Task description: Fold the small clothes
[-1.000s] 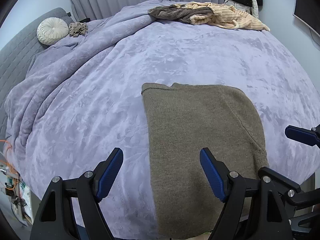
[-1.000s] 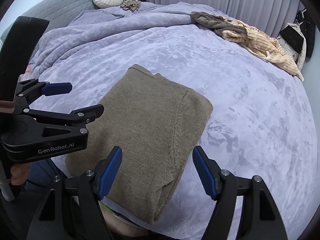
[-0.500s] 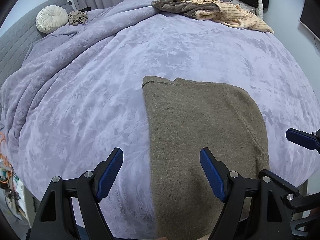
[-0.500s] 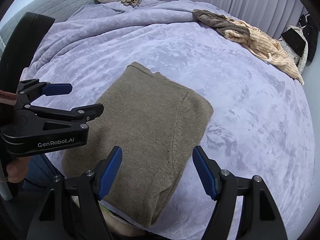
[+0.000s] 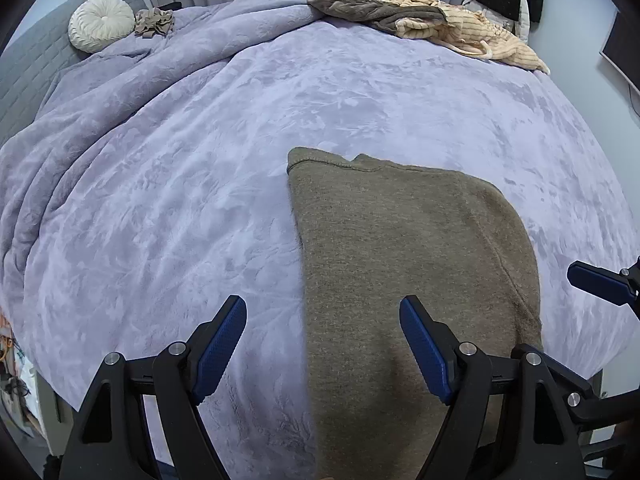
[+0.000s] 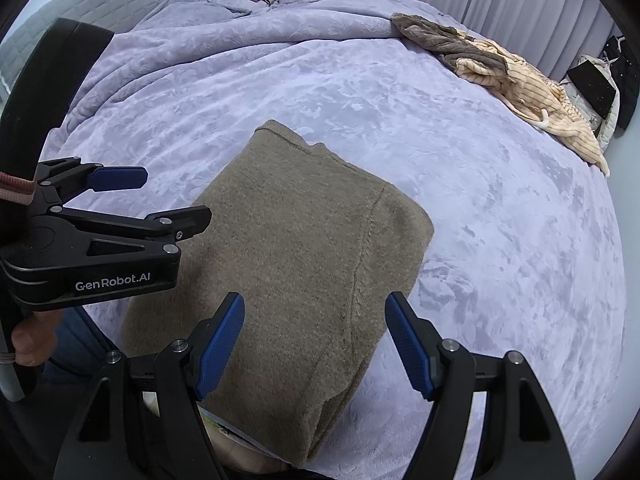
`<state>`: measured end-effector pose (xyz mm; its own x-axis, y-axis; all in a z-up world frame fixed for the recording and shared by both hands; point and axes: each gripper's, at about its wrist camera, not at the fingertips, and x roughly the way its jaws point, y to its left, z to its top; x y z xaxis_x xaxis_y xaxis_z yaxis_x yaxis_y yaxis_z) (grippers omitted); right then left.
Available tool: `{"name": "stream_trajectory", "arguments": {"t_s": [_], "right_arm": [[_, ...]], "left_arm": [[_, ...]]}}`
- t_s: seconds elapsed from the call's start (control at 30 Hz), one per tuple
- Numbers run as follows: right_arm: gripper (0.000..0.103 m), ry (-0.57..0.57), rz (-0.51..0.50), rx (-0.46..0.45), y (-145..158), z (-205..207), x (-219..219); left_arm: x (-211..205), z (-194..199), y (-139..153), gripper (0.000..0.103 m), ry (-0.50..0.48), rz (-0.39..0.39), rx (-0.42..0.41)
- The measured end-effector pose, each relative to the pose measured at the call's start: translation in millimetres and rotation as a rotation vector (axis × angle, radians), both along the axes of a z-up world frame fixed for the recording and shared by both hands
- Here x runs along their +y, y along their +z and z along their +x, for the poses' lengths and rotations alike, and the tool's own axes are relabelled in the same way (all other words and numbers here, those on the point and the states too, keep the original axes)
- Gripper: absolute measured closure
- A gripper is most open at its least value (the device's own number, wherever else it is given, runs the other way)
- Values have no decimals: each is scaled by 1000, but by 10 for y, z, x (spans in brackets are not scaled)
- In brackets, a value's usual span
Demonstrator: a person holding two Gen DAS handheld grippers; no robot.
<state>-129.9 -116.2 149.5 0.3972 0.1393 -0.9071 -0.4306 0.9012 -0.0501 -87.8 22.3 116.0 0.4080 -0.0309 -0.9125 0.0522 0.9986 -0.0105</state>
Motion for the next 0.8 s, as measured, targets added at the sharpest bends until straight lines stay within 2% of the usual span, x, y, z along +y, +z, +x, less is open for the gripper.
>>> {"name": "stream_trajectory", "arguments": {"t_s": [0.8], "right_arm": [[27,34,-50,10,-9,10,223]], "left_arm": [[185,-45,-33,23,23,-30,-6]]}}
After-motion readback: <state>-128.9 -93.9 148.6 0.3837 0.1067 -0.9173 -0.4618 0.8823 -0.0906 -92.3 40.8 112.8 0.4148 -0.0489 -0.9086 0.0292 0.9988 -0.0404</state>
